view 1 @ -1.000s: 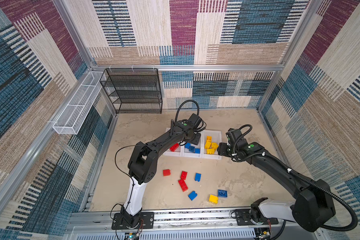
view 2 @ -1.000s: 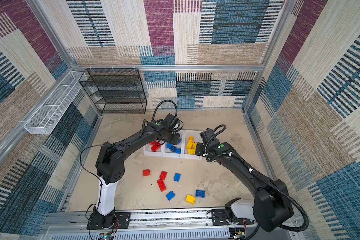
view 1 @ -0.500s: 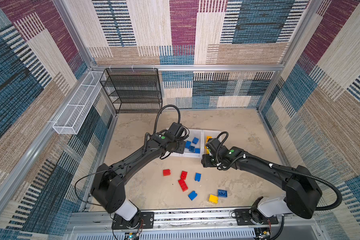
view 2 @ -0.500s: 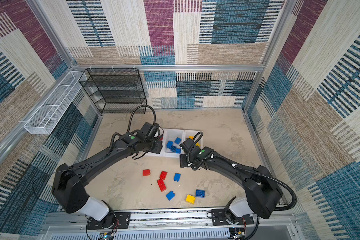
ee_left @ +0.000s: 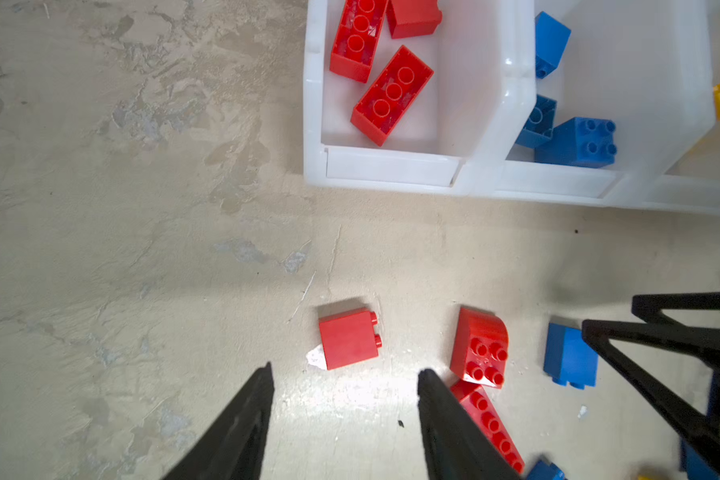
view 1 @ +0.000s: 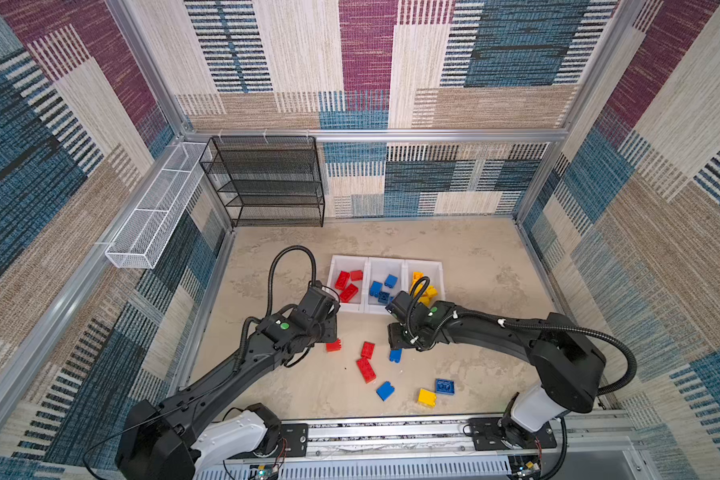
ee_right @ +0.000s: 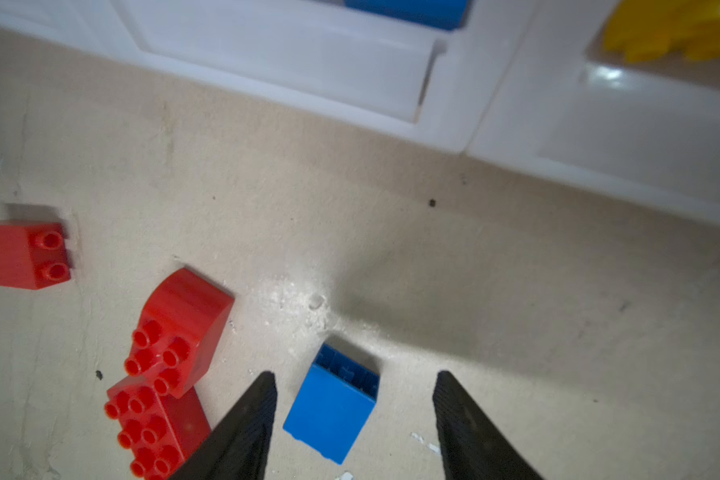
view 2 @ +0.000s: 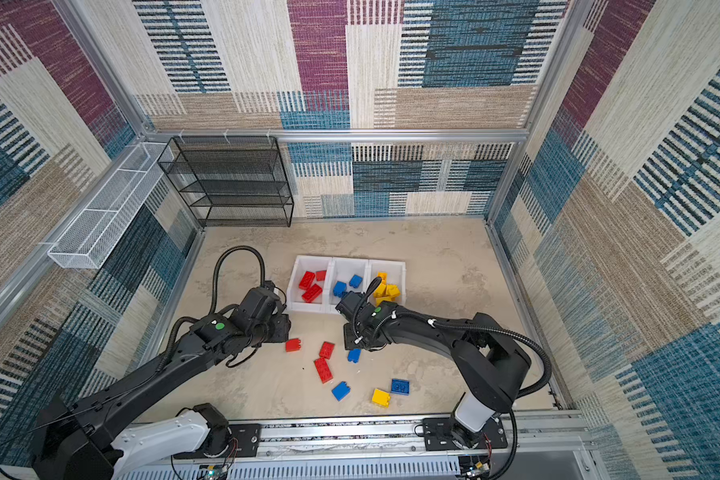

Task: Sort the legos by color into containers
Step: 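Grasp a blue brick in the pile with the right gripper while the left returns, then carry the blue brick into the middle compartment and open the right gripper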

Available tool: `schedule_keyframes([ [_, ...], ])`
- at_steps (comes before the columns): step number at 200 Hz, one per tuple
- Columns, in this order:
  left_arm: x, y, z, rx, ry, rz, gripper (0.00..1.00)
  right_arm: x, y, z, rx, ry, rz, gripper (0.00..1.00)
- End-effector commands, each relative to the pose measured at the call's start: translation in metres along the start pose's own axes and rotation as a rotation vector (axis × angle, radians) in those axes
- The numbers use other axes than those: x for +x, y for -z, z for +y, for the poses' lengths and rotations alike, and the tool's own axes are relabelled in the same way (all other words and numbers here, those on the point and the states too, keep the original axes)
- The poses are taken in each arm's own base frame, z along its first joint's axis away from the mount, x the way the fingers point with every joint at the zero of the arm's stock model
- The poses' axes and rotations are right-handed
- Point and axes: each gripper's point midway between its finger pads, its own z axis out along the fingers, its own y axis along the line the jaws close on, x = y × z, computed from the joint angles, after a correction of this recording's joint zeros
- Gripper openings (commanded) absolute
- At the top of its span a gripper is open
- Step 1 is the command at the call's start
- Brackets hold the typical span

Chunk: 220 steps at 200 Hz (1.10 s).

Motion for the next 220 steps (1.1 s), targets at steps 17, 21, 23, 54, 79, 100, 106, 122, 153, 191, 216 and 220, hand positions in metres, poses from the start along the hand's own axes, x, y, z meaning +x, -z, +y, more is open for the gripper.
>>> schedule_keyframes([
  [17, -0.003, 0.0, 0.003, -0.003, 0.037, -0.028, 0.59, 0.009, -0.009, 0.003, 0.032, 0.009, 0.031, 0.64],
  [21, -0.002, 0.0, 0.003, -0.003, 0.036, -0.026, 0.59, 0.01, -0.01, 0.004, 0.033, 0.009, 0.035, 0.64],
  [23, -0.002, 0.0, 0.003, -0.002, 0.036, -0.024, 0.59, 0.011, -0.011, 0.003, 0.033, 0.008, 0.037, 0.64],
  [54, 0.003, -0.002, 0.004, 0.004, 0.043, -0.019, 0.59, 0.016, -0.014, 0.0, 0.065, 0.012, 0.05, 0.62],
  [79, 0.005, -0.002, 0.005, 0.008, 0.051, -0.021, 0.59, 0.021, -0.017, -0.001, 0.071, 0.017, 0.061, 0.6],
  [100, 0.007, -0.001, 0.006, 0.007, 0.055, -0.021, 0.59, 0.024, -0.018, 0.002, 0.067, 0.022, 0.071, 0.55],
  [106, 0.007, -0.001, 0.007, 0.006, 0.057, -0.021, 0.59, 0.026, -0.019, 0.002, 0.066, 0.023, 0.074, 0.54],
  [122, 0.009, -0.001, 0.007, 0.009, 0.061, -0.022, 0.59, 0.028, -0.02, 0.003, 0.063, 0.025, 0.078, 0.5],
  [153, 0.01, 0.001, 0.008, 0.013, 0.067, -0.024, 0.59, 0.028, -0.022, 0.006, 0.051, 0.023, 0.077, 0.43],
  [191, 0.012, 0.002, 0.01, 0.008, 0.069, -0.02, 0.59, 0.022, -0.018, 0.011, 0.038, 0.028, 0.053, 0.36],
  [216, 0.013, 0.004, 0.01, 0.014, 0.072, -0.017, 0.59, 0.002, -0.007, 0.017, 0.025, 0.049, 0.006, 0.35],
  [220, 0.013, 0.005, 0.009, 0.017, 0.073, -0.016, 0.59, -0.004, -0.005, 0.018, 0.022, 0.052, -0.006, 0.35],
])
